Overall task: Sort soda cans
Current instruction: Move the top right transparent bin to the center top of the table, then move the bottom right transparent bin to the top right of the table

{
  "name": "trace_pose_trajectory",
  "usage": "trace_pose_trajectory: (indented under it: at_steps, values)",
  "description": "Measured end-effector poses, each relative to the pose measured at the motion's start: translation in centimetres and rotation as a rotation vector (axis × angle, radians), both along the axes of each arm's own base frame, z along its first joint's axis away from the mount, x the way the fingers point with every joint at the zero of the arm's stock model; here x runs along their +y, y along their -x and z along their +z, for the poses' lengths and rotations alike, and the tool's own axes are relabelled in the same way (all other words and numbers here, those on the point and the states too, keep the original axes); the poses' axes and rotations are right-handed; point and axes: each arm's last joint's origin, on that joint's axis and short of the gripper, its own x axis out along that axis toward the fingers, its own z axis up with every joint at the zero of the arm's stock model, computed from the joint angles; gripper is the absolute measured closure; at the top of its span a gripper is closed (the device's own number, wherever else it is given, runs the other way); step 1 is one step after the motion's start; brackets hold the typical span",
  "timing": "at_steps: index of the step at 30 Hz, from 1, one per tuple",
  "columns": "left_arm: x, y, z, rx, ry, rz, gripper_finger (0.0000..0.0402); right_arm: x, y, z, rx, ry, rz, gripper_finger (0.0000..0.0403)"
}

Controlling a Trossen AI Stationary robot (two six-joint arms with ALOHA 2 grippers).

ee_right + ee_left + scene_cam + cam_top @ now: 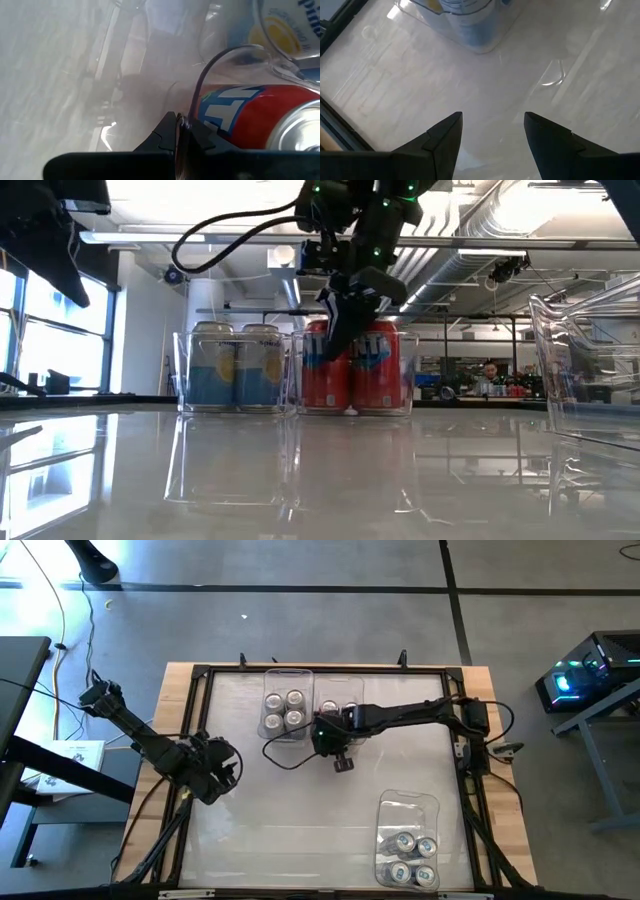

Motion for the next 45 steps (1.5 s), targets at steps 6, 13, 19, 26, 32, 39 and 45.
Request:
trace_pose_trajectory:
  at_steps: [6, 13, 19, 26, 32, 39, 45]
  values:
    - [0.0, 0.0, -0.1, -0.002, 0.003, 0.0, 0.0193, -0.6, 0.0, 0.0, -0.007, 0.017, 0.011, 0.0402]
    - [0.0, 0.0, -0.1, -0.002, 0.003, -0.001, 0.0193, -0.8, -0.1, 0.0, -0.016, 0.022, 0.008, 0.039]
    - [0.0, 0.0, -0.1, -0.003, 0.003, 0.0, 0.0193, -0.8, -0.5, 0.3, -0.06, 0.028, 0.006, 0.0335]
    - [-0.1, -0.2, -0.1, -0.017, 0.015, -0.001, 0.0193, -0.5, -0.5, 1.9, -0.034, 0.078, -0.059, 0.0235]
    - [-0.2, -0.2, -0.1, -0.02, 0.017, -0.003, 0.0193, 0.2, 0.0, 6.1, 0.01, 0.049, -0.137, 0.0207]
    - [-0.7, -0.3, 0.0, -0.065, 0.024, -0.024, 0.0193, 5.0, 1.9, 10.6, 0.075, 0.025, -0.187, 0.0206]
    - [-1.4, -0.4, 0.2, -0.155, 0.011, -0.055, 0.0193, 13.7, 7.0, 14.4, 0.065, -0.03, -0.148, 0.0206]
